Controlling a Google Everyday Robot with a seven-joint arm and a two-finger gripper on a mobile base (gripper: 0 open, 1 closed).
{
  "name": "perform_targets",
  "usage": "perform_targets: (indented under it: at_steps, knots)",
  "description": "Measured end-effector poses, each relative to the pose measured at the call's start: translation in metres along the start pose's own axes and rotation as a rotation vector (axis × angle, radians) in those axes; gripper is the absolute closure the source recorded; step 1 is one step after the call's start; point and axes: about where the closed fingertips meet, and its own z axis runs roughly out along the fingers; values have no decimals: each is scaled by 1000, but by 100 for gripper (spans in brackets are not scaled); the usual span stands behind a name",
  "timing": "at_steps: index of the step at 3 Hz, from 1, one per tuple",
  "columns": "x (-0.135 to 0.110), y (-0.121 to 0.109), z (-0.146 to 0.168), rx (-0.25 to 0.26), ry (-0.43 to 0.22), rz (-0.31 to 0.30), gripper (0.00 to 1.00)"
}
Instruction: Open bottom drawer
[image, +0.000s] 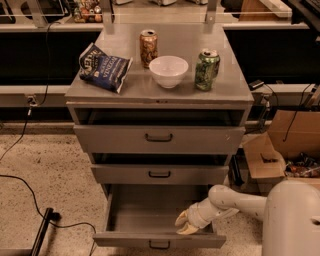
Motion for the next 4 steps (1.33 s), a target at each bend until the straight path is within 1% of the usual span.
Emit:
perform_targets:
  at_steps: [1, 2, 3, 4]
  knots:
    - [-1, 1, 2, -3, -2, 0, 85]
    - [14, -9, 2, 25, -19, 14, 100]
    - [43, -23, 16, 63, -5, 42, 100]
    - [67, -32, 26, 102, -19, 67, 100]
